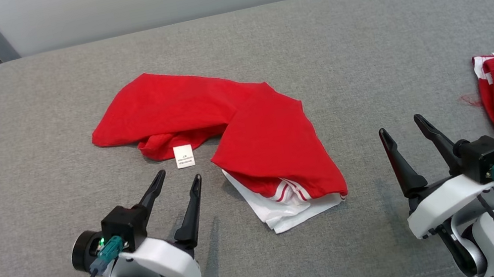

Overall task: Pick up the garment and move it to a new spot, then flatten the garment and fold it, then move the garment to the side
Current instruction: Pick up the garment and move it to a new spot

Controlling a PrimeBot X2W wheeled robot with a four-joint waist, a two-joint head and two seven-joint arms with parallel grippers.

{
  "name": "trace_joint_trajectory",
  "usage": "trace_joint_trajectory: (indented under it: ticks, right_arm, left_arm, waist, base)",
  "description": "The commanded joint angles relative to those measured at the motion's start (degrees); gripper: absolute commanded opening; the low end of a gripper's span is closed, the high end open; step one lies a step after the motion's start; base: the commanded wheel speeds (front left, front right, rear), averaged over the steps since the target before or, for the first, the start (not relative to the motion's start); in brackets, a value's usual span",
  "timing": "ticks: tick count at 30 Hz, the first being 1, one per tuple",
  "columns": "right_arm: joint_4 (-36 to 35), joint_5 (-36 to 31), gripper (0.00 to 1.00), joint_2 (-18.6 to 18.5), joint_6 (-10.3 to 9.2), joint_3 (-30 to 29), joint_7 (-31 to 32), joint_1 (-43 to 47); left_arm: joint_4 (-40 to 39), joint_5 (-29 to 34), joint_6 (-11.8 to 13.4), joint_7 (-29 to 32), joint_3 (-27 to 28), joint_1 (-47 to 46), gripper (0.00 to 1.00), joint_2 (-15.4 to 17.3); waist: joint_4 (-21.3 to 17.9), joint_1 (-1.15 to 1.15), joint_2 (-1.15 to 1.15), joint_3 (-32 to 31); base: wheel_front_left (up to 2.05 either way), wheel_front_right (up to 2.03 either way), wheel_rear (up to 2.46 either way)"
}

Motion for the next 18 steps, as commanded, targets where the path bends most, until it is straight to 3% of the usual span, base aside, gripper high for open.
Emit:
trace_joint_trajectory:
  ticks: [1,18]
  right_arm:
    - [-1.13,0.49,1.0,-0.25,0.23,0.81,-0.76,0.08]
    - [-1.35,0.99,1.0,-0.13,0.23,-0.35,-0.76,4.49]
  left_arm:
    - [-2.28,-0.2,-0.43,-0.27,3.23,0.9,1.0,1.13]
    - [-13.22,6.1,2.35,-0.27,20.35,16.3,1.0,-0.03]
  waist:
    - [1.55,0.0,0.0,-1.58]
    - [3.77,0.0,0.0,-7.17]
  base:
    - [0.0,0.0,0.0]
    - [0.0,0.0,0.0]
